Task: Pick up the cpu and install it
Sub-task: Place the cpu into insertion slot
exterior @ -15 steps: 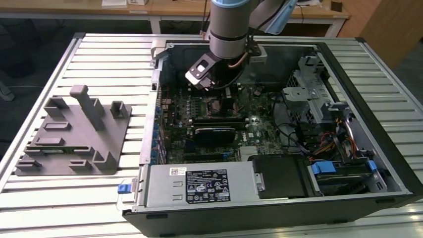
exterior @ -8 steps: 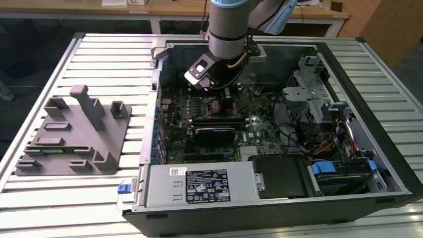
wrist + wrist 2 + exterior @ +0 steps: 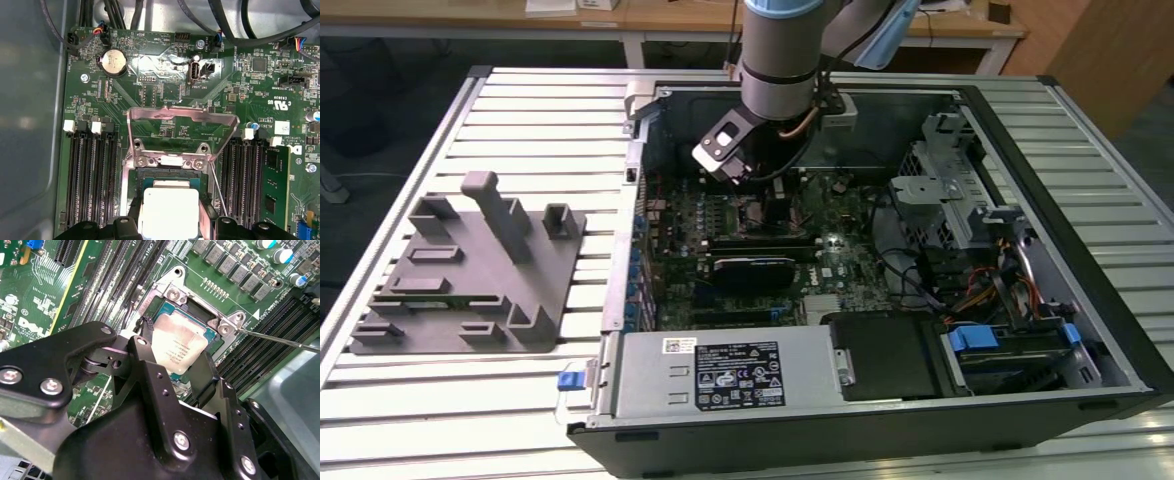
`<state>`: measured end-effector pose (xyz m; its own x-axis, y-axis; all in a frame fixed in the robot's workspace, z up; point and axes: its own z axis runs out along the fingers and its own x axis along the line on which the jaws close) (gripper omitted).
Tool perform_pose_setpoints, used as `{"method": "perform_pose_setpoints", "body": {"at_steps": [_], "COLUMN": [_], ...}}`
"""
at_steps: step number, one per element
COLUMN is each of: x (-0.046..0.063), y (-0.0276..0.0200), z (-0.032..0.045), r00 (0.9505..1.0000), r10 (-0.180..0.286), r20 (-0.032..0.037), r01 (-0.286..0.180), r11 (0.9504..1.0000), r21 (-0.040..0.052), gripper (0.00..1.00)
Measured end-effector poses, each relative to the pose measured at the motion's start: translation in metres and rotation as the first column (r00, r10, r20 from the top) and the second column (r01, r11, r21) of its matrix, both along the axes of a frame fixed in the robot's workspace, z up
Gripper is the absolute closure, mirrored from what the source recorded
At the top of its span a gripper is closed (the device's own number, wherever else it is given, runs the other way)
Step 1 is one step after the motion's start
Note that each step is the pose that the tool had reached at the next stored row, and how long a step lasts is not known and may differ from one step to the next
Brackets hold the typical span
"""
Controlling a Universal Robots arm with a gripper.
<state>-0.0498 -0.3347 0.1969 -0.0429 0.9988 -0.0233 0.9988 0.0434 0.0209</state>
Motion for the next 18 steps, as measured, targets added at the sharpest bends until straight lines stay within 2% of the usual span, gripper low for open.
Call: {"method": "perform_pose_setpoints", "body": {"at_steps": [18], "x": [0.0004], "y": [0.0009], "z": [-0.0008], "r00": [0.9998], "r10": [-0.021], "r20": [0.0002], "r01": [0.021], "r11": [0.9998], "r21": [0.0041], "gripper": [0.47]}}
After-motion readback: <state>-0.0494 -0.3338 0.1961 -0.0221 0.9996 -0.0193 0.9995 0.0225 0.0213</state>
